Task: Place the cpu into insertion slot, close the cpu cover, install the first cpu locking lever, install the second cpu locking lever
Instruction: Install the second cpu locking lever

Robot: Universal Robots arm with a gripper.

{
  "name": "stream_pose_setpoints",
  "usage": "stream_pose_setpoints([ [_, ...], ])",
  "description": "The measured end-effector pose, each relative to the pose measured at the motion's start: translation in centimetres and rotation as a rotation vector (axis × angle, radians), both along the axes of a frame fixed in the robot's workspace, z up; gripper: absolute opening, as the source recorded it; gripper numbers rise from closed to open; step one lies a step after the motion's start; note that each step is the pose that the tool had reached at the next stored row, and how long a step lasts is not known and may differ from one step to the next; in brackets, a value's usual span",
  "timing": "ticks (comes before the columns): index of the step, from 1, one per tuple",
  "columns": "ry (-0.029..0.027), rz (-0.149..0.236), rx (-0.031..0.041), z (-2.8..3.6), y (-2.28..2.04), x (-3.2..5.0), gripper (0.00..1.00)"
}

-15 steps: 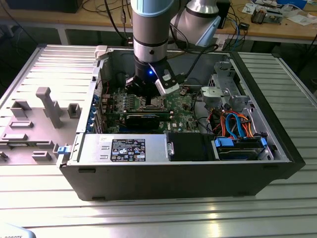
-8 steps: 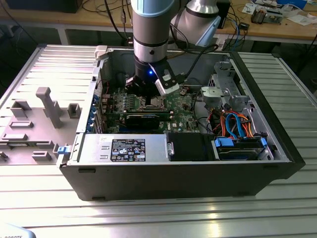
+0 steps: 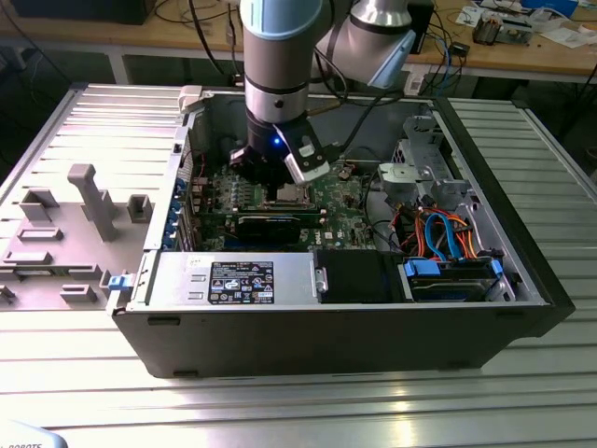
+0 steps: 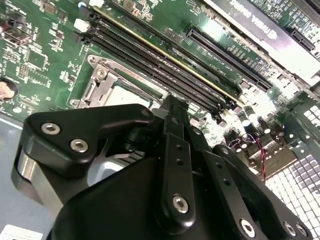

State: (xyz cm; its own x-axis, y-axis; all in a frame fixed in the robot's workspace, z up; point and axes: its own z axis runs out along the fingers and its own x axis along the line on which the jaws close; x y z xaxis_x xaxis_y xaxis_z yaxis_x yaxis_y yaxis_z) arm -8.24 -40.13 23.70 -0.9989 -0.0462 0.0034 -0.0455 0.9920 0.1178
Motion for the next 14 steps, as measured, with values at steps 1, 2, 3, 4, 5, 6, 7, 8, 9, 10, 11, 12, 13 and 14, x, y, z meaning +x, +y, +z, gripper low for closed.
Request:
stream_pose_setpoints([
  [1,0.0012,0.001,0.0001,-0.25,0.00,-0.03,0.11],
  [2,0.0021,0.001,0.0000,-0.47,0.00,-0.05,0.11],
  [3,0.0028,0.002,0.0000,-0.66,0.00,-0.07,0.11],
  [4,0.0039,0.003,0.0000,-0.99,0.00,-0.13,0.11],
  [5,0.0043,0.004,0.0001,-1.23,0.00,-0.16,0.11],
  [6,0.0043,0.005,0.0004,-1.38,0.00,-0.17,0.11],
  [7,0.0045,0.007,0.0008,-1.53,0.00,-0.18,0.11],
  [8,0.0050,0.009,0.0034,-1.70,-0.05,-0.19,0.11],
  [9,0.0051,0.010,0.0069,-1.78,-0.10,-0.23,0.11],
  [10,0.0052,0.011,0.0119,-1.85,-0.17,-0.32,0.11],
  [11,0.0054,0.012,0.0173,-1.91,-0.23,-0.46,0.11],
  [12,0.0056,0.013,0.0213,-1.95,-0.26,-0.55,0.11],
  [13,0.0061,0.014,0.0289,-2.01,-0.32,-0.68,0.11],
  [14,0.0075,0.016,0.0385,-2.11,-0.47,-0.79,0.11],
])
